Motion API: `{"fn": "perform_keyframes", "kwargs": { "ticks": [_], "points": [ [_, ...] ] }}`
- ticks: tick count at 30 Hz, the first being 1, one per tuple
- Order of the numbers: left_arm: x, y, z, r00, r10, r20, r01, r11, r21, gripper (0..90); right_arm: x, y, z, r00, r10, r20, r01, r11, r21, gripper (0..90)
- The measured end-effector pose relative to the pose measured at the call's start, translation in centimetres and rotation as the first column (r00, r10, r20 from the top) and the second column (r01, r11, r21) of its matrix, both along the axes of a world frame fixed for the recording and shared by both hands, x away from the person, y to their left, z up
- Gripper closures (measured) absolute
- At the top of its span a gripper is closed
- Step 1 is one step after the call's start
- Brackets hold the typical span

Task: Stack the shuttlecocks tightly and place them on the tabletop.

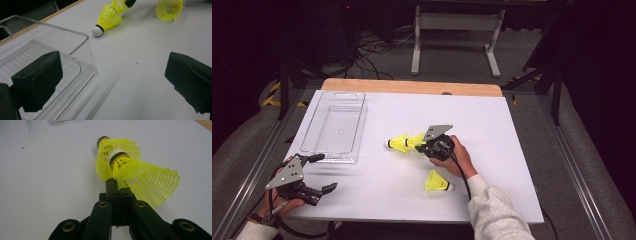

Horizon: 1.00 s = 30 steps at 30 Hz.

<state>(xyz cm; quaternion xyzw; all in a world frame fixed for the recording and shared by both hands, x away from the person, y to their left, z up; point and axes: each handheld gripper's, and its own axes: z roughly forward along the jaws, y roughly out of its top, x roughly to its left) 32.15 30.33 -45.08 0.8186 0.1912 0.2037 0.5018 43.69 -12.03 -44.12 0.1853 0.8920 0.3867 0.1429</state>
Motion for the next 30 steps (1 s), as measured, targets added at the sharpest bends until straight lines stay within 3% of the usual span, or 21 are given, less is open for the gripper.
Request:
{"fn": "perform_keyframes", "kwargs": {
  "ticks": [18, 30],
  "points": [
    [0.0, 0.0, 0.0, 1.0000, -0.005, -0.003, 0.005, 1.0000, 0.005, 2.6, 0.4, 2.4, -1.1, 0.9997, 0.022, -0.011, -0.022, 1.000, -0.019, 90.0],
    [0.0, 0.0, 0.0, 1.0000, -0.007, -0.005, 0.007, 0.9999, 0.007, 2.7, 0.6, 3.1, -1.5, 0.9997, 0.013, -0.022, -0.013, 1.000, -0.003, 89.7]
  ]
}}
